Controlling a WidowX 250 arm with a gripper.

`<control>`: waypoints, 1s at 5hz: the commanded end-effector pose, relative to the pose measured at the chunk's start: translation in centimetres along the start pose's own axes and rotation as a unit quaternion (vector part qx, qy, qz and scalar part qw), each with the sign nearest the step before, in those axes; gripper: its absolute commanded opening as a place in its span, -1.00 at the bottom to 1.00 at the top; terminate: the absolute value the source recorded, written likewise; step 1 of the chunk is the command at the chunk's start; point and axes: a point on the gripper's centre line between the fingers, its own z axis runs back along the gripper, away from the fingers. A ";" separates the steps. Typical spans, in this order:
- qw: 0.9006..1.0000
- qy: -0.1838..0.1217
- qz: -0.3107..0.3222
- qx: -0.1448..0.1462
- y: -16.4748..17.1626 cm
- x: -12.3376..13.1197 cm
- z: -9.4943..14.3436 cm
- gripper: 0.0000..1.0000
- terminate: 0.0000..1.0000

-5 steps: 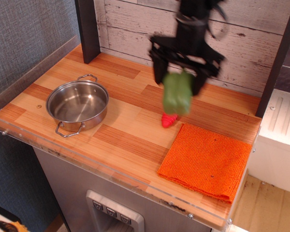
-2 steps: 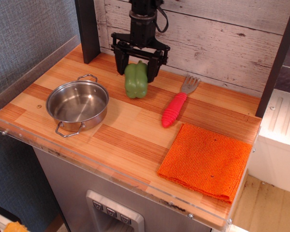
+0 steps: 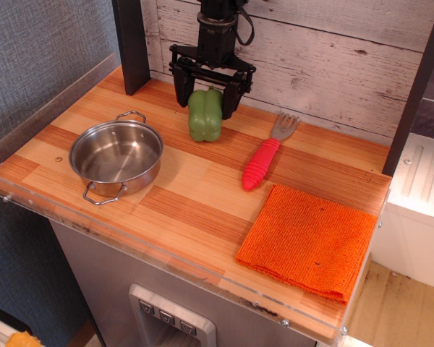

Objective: Pick up the green bell pepper and place it on the left of the red fork

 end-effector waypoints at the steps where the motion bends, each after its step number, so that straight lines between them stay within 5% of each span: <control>1: 0.987 -0.159 -0.003 -0.005 0.8 -2.3 9.5 1.00 -1.00; 2: 0.984 -0.178 0.009 -0.028 0.3 -4.3 10.9 1.00 -1.00; 3: 0.987 -0.154 0.015 -0.039 0.1 -4.9 10.0 1.00 -1.00; 5: 0.993 -0.112 0.026 -0.002 1.3 -3.0 4.6 1.00 -1.00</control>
